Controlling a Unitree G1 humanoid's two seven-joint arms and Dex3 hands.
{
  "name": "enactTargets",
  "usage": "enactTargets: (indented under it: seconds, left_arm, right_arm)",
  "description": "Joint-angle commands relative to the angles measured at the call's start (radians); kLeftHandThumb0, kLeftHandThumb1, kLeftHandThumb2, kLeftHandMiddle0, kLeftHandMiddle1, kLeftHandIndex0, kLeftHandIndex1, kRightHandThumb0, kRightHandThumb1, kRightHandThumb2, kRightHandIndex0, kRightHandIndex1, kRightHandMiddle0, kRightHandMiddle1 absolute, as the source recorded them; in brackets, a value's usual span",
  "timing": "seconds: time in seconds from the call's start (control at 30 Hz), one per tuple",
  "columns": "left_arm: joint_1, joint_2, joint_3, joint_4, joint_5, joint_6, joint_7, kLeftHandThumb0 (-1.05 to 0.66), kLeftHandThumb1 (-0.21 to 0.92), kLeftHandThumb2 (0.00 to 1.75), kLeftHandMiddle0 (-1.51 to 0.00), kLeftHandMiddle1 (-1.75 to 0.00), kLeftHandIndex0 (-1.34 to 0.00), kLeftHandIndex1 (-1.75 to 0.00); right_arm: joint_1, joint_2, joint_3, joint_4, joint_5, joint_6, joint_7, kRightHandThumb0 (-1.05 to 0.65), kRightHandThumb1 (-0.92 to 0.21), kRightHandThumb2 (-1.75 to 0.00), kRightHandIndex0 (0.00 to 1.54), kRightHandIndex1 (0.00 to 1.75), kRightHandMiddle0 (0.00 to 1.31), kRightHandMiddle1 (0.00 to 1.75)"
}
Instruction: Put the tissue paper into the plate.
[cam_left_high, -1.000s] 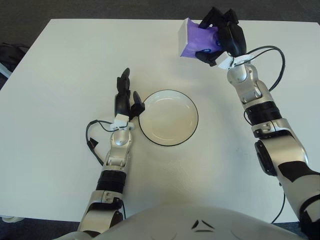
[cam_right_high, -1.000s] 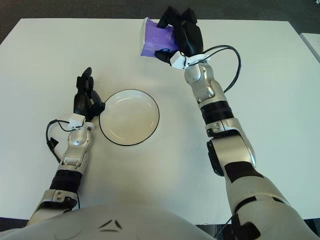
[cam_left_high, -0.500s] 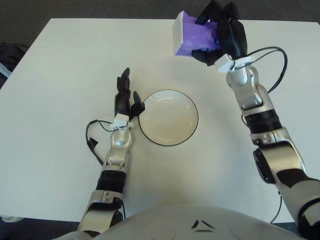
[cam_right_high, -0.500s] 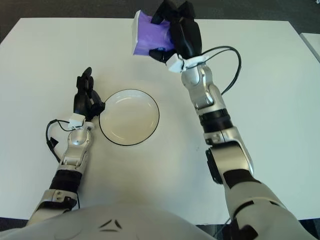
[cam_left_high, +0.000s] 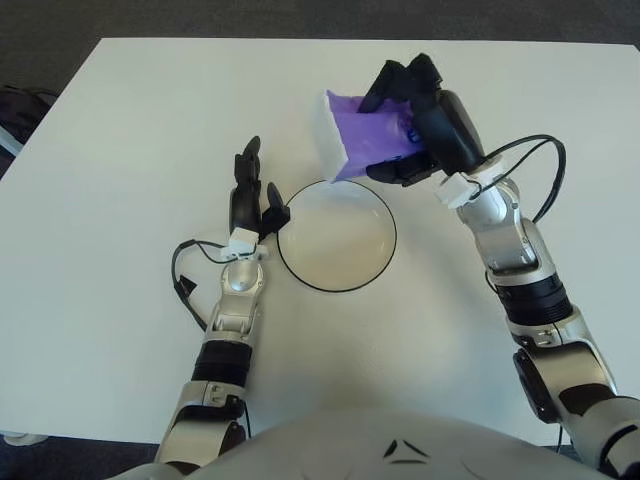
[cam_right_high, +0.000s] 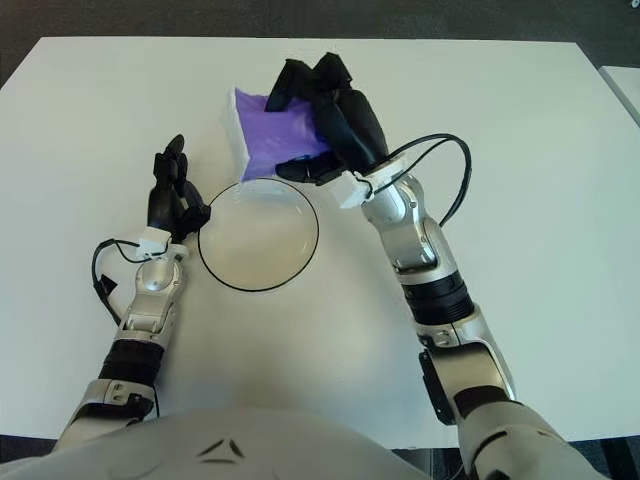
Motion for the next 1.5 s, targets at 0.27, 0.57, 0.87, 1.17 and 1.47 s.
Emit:
enactTargets:
  seconds: [0.27,0.57,0.87,1.17,1.47]
  left_arm:
    - [0.078,-0.003,0.007,0.056,-0.007,0.041,-0.002,-0.85,0.92,1.00,-0.17,0.00,0.00,-0.48]
    - [0.067,0.005,0.012,0.079,-0.002,0.050,-0.001,-0.87,0.92,1.00,-0.18,0.00,0.00,-0.49]
    - [0.050,0.006,0.021,0.111,-0.012,0.053,-0.004,-0.87,0.92,0.99,-0.16,0.00,0.00,-0.44]
    - [0.026,0.017,0.020,0.146,-0.001,0.054,0.005,-0.88,0.92,1.02,-0.14,0.00,0.00,-0.34]
    - [0.035,0.011,0.007,0.099,0.013,0.092,0.012,-0.87,0.92,1.03,-0.14,0.00,0.00,-0.31]
  right_arm:
    - [0.071,-0.073,0.007,-0.127,0.035,-0.041,0.175,-0.47,-0.31,-1.31,1.16,1.75,0.61,1.75]
    - [0.092,-0.081,0.015,-0.147,0.032,-0.077,0.222,-0.47,-0.31,-1.32,1.13,1.75,0.61,1.75]
    - [0.138,-0.038,0.053,-0.087,0.055,-0.195,0.191,-0.47,-0.31,-1.32,1.14,1.75,0.61,1.75]
    - [0.170,-0.026,0.099,-0.083,0.045,-0.287,0.210,-0.47,-0.31,-1.32,1.18,1.75,0.61,1.75]
    - [0.179,-0.038,0.143,-0.086,0.077,-0.295,0.277,-0.46,-0.32,-1.30,1.17,1.75,0.60,1.75]
